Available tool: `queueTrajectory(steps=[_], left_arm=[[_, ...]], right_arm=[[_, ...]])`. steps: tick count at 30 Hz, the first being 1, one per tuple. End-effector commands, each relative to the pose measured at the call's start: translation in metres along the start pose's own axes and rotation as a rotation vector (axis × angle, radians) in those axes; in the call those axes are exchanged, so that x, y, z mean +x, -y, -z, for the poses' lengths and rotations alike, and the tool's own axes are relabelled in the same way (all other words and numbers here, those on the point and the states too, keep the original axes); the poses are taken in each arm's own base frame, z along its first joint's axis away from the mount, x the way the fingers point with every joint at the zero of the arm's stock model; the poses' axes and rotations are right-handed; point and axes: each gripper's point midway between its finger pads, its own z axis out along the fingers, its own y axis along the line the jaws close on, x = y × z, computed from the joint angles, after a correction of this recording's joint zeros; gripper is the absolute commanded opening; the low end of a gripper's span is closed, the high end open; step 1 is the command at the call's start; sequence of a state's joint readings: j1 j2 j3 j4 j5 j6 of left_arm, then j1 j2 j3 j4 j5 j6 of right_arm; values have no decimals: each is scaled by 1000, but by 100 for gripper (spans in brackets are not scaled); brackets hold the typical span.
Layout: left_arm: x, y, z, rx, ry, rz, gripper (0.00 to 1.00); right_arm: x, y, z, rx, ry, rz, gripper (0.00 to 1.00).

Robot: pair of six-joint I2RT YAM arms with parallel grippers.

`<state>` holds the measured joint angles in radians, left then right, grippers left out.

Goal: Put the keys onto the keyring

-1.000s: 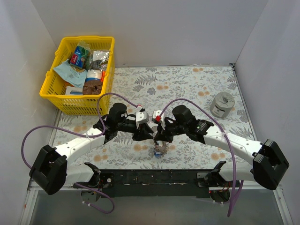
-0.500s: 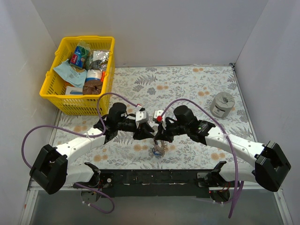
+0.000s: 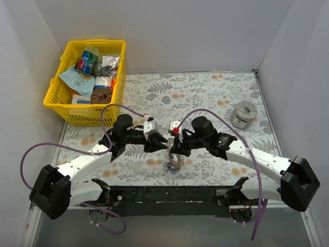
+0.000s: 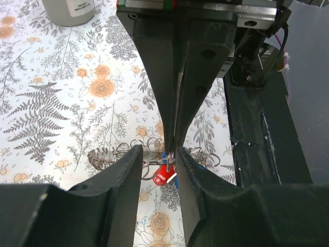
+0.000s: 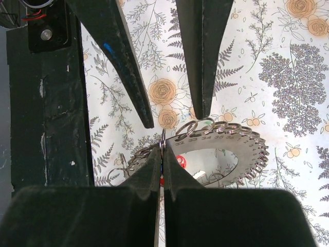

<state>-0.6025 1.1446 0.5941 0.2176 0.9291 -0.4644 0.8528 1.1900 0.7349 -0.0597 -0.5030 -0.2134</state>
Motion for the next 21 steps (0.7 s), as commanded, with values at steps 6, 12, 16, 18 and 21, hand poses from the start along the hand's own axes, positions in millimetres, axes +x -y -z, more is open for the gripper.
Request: queueTrajectory(steps=[6, 12, 16, 18, 21], left_arm=[[3, 3, 0, 52, -33, -17, 31], [6, 5, -4, 93, -38, 0, 31], [6, 5, -6, 108, -39, 4, 30], [7, 4, -6, 109, -42, 8, 30], [7, 5, -8, 118, -41, 10, 30]], right_arm=[[-20, 0, 6, 6, 73, 48, 1], [-26, 0, 7, 8, 99, 64, 1], [-25, 0, 7, 8, 98, 60, 1], [-25, 0, 6, 6, 97, 60, 1], [-24, -1, 6, 1, 96, 61, 1]])
